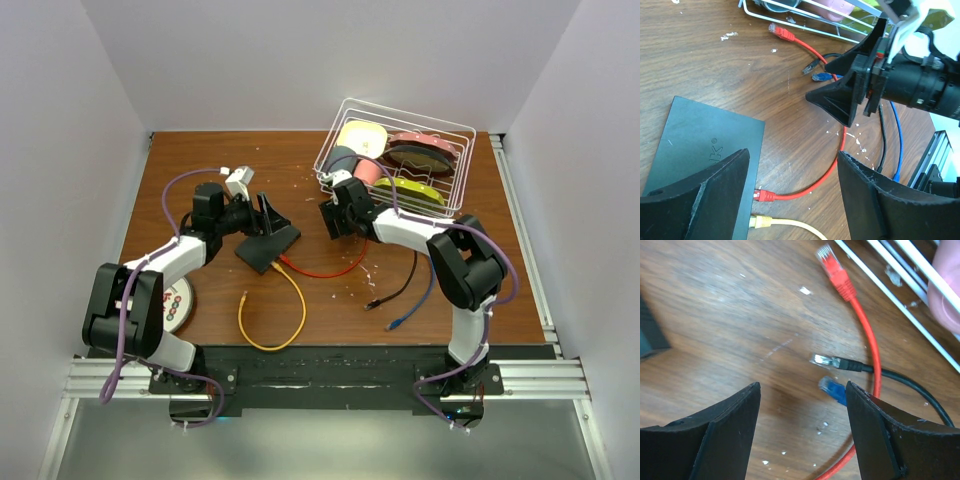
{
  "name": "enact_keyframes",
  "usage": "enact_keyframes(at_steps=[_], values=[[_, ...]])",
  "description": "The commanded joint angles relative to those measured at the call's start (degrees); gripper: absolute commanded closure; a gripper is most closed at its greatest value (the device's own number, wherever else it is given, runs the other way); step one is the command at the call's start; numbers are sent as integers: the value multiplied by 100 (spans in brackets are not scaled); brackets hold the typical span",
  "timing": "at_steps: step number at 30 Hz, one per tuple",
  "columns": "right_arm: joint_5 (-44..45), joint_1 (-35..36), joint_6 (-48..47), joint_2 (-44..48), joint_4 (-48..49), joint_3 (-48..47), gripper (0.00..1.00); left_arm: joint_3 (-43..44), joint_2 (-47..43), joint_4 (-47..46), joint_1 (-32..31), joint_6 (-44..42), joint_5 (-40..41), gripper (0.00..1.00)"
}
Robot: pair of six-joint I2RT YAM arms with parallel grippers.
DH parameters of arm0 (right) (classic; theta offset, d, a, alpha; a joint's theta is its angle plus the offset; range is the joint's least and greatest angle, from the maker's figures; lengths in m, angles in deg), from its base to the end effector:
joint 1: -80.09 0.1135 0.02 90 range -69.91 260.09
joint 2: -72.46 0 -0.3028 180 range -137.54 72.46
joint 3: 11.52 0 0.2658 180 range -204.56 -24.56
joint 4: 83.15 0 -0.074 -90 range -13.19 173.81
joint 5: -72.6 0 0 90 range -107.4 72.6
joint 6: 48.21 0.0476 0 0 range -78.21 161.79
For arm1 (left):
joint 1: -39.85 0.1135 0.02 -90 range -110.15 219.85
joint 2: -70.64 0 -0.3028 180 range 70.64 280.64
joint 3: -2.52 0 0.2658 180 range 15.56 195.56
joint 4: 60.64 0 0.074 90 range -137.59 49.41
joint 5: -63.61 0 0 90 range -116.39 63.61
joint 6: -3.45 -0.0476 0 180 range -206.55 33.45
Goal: Insert the plug into the switch port
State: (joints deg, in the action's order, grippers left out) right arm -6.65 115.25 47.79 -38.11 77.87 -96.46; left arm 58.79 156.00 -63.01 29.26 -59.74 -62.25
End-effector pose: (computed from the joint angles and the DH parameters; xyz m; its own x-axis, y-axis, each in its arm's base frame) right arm 0.3747 0.2530 0.1972 -0.6188 -0.3102 -0.7217 -0.3947 0.9171 -0.0559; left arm 0.3176 -0.0878 0.2355 -0.6936 -0.2422 -0.6784 0.3926 0.6625 -0.6380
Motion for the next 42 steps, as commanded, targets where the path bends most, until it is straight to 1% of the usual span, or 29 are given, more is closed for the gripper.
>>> enact_keyframes(at_steps=[1, 5, 13, 15, 17, 18, 20, 22, 23, 24, 28, 32, 40, 42], values=[[165, -79, 50, -70, 180, -70, 28, 37, -2, -172, -31, -114, -167, 25], [200, -132, 50, -229, 14, -114, 28, 46, 33, -172, -31, -106, -194, 25], [200, -237, 226, -563, -707, -325, 29, 20, 51, -172, -31, -132, -176, 25], [183, -272, 296, -659, -812, -325, 30, 20, 59, -172, -31, -132, -176, 25], [165, -308, 331, -695, -892, -368, 35, 20, 33, -163, -31, -141, -185, 26], [130, -325, 340, -729, -962, -377, 35, 11, 7, -154, -31, -141, -159, 26], [112, -343, 332, -704, -1024, -404, 33, 28, -2, -119, -31, -167, -141, 26], [156, -352, 305, -572, -1059, -378, 24, 28, -2, -102, -31, -185, -132, 26], [174, -360, 305, -528, -1076, -369, 22, 28, -2, -102, -31, -176, -132, 26], [182, -360, 270, -449, -1120, -351, 16, 20, 7, -102, -31, -176, -132, 26], [148, -448, 305, -370, -1191, -246, 9, -7, 42, -154, -31, -150, -159, 26], [-116, -527, 384, -404, -1234, -149, 9, -24, 51, -154, -31, -150, -176, 26], [-301, -563, 569, -466, -1489, 97, 12, -24, 42, -163, -31, -158, -167, 26], [-327, -624, 613, -510, -1533, 150, 16, -24, 51, -163, -40, -150, -167, 26]])
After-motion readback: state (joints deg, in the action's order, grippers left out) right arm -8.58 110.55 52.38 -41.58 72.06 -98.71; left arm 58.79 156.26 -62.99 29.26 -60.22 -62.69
